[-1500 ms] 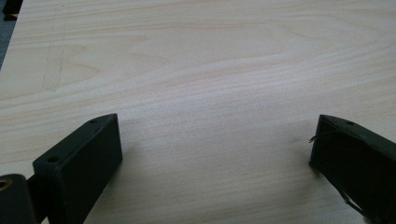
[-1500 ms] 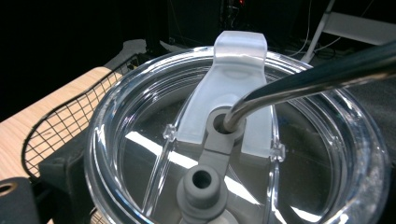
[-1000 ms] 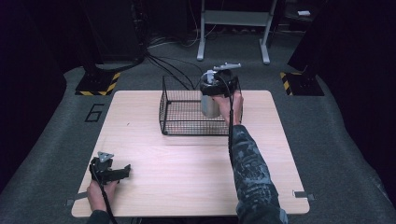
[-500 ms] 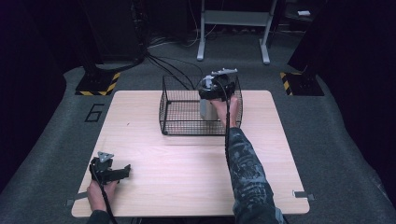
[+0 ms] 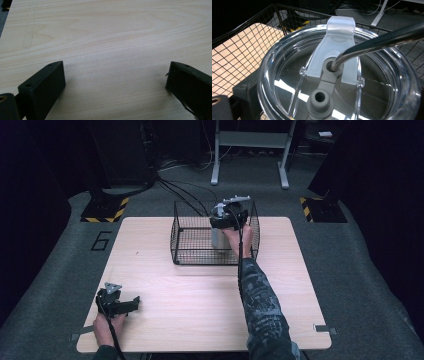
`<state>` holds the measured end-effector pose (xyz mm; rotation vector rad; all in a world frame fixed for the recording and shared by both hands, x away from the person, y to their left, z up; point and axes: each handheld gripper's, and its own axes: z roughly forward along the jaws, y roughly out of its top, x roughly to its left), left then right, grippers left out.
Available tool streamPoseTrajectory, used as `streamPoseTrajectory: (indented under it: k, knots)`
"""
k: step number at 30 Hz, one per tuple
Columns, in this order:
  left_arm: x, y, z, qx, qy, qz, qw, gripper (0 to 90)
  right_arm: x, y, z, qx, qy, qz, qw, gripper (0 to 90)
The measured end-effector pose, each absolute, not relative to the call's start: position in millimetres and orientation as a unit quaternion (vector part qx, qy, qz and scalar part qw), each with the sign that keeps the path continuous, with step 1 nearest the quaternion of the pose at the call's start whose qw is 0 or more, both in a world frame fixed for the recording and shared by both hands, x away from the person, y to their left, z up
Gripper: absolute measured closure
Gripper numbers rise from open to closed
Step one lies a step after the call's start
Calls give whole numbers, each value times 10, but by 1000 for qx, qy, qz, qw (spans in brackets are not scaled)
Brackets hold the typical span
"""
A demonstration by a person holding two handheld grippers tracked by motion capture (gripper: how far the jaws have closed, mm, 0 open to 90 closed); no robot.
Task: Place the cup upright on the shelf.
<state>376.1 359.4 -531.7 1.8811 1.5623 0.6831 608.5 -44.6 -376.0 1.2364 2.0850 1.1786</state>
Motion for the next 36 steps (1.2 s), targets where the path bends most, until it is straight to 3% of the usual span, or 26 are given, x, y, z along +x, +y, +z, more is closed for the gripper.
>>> streamPoseTrajectory:
  k: [36]
  knots:
    - [3761, 3595, -5317, 708, 587, 257, 297, 20, 6084, -396, -4030, 451, 764, 411, 213, 32]
